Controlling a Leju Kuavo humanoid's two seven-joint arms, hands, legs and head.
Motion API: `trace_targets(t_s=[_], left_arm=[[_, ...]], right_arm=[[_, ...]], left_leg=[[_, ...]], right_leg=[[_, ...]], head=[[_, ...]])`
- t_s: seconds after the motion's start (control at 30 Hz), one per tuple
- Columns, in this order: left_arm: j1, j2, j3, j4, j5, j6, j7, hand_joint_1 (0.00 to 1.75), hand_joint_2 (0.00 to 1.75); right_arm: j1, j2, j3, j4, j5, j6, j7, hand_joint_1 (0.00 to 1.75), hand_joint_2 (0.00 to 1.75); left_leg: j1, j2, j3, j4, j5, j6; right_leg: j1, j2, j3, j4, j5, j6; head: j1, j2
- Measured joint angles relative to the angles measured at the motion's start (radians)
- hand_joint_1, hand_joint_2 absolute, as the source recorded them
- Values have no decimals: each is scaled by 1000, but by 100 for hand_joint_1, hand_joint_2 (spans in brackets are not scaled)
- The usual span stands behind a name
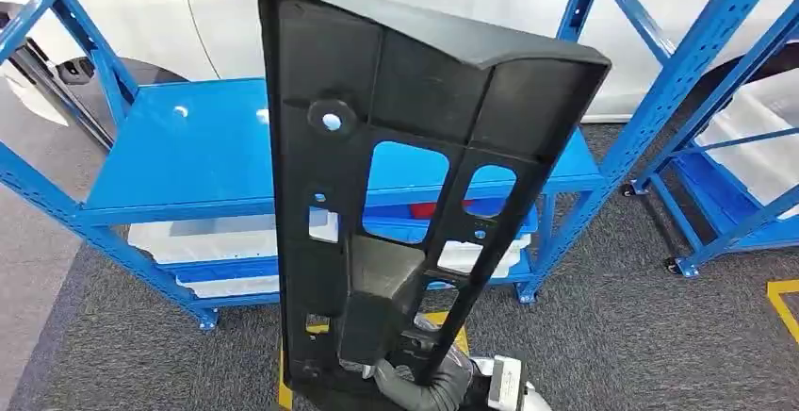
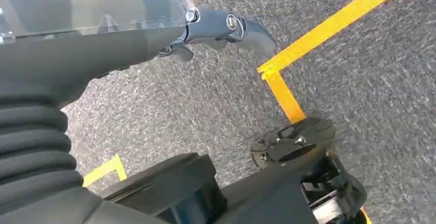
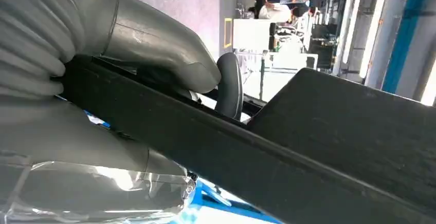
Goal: Take the parts from the cabinet and place them on the table.
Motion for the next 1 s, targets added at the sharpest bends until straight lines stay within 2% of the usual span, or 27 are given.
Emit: trace_targets(t_s=[0.03,0.1,0.13,0.17,0.2,0.23,0.27,0.3,0.33,0.37,0.43,0.47,0.5,0.53,0.57,0.6,0.63,0.67,0.7,0.73,0.8,0.83,0.87,0.97,1.0], left_arm=[[0,0,-1,0,-1,0,0,0,175],[0,0,-3,0,-4,-2,3,0,175],[0,0,-3,0,-6,-3,4,0,175],[0,0,-5,0,-7,-4,6,0,175],[0,0,-6,0,-8,-5,8,0,175],[0,0,-7,0,-9,-7,8,0,175],[-1,0,-8,0,-10,-9,10,0,175],[-3,0,-9,0,-10,-10,11,0,175],[-7,1,-9,0,-9,-9,11,0,175],[-7,1,-10,0,-8,-8,11,0,175],[-5,0,-10,0,1,2,10,0,175],[-1,0,-9,0,6,10,8,0,175],[4,-3,-9,0,12,16,5,0,175],[6,-3,-9,0,15,22,2,0,175],[9,-6,-9,0,17,26,-3,0,175],[14,-8,-9,0,18,26,-6,0,175],[20,-8,-9,0,18,24,-7,0,175],[26,-8,-9,0,17,23,-7,0,175],[30,-8,-9,0,17,19,-7,0,175],[32,-8,-9,0,15,15,-7,0,175],[30,-8,-9,0,14,11,-7,0,175],[28,-8,-9,0,13,9,-7,0,175],[26,-8,-9,0,9,8,-7,0,175],[19,-8,-10,0,0,4,-6,0,175],[18,-7,-10,0,-3,5,-6,0,175]], right_arm=[[1,0,0,0,0,-1,0,169,175],[4,0,0,0,3,-2,1,169,175],[6,0,0,1,5,-2,2,169,175],[9,0,0,2,6,-3,3,169,175],[13,0,0,2,6,-4,5,169,175],[17,0,0,3,6,-5,7,169,175],[20,0,0,2,6,-5,8,169,175],[23,1,0,2,9,-5,8,169,175],[28,3,-3,2,16,-3,8,169,175],[30,3,-5,2,21,1,8,169,175],[33,8,-8,2,27,17,9,169,175],[35,11,-9,2,30,28,10,169,175],[37,11,-10,2,35,39,11,169,175],[39,13,-10,2,39,46,12,169,175],[40,14,-10,2,42,56,12,169,175],[41,14,-10,2,45,60,13,169,175],[42,15,-10,2,48,64,13,169,175],[44,15,-10,2,50,66,13,169,175],[45,15,-10,3,51,70,11,169,175],[46,15,-10,3,51,71,8,169,175],[46,15,-11,5,47,72,-6,169,175],[45,15,-12,5,45,72,-13,169,175],[47,15,-12,6,44,71,-18,169,175],[54,14,-15,8,39,69,-32,169,175],[56,13,-16,8,36,66,-37,169,175]], left_leg=[[-1,0,-18,38,-50,-2],[0,0,-68,183,-153,-8],[0,0,-91,260,-189,-10],[0,0,-97,303,-195,-10],[0,0,-81,298,-178,-8],[-1,0,-40,248,-144,-4],[-2,0,23,154,-106,2],[-3,-1,90,56,-85,11],[-8,-1,136,-26,-109,20],[-11,-1,143,-33,-100,18],[-16,-1,130,-35,-95,24],[-16,-1,128,-38,-88,32],[-2,4,126,-52,-71,38],[-5,6,120,-53,-62,46],[-5,6,107,-52,-53,52],[-6,6,95,-51,-44,52],[-7,7,83,-50,-37,52],[-7,7,72,-47,-31,51],[-7,8,60,-42,-25,49],[-7,7,50,-37,-22,47],[-6,6,33,-22,-18,43],[-6,6,26,-13,-16,39],[-13,5,20,-6,-15,33],[-10,6,17,-11,-1,14],[-11,5,15,-9,2,8]], right_leg=[[1,1,-12,-1,9,-11],[5,0,-33,-1,25,-16],[7,0,-46,1,33,-17],[10,0,-57,2,41,-16],[12,0,-66,3,48,-15],[14,0,-75,4,54,-14],[15,0,-82,5,60,-12],[16,1,-86,7,65,-10],[18,0,-89,8,71,-5],[19,0,-91,8,77,1],[15,0,-91,6,89,13],[15,1,-91,1,96,19],[17,2,-97,7,92,25],[15,3,-110,30,59,29],[12,4,-136,93,5,33],[10,4,-167,179,-47,37],[9,4,-197,264,-87,41],[7,4,-210,317,-107,44],[5,3,-200,318,-101,46],[4,3,-161,270,-77,46],[2,3,-46,94,-16,43],[3,3,2,15,-16,38],[10,4,-3,9,-13,27],[15,6,-12,13,-2,9],[8,4,-17,3,9,-1]], head=[[0,0],[0,0],[0,0],[0,0],[0,0],[0,0],[0,0],[0,0],[0,0],[0,0],[0,0],[0,0],[0,0],[0,0],[0,0],[0,0],[0,0],[0,0],[0,0],[0,0],[0,0],[0,0],[0,0],[0,0],[0,0]])
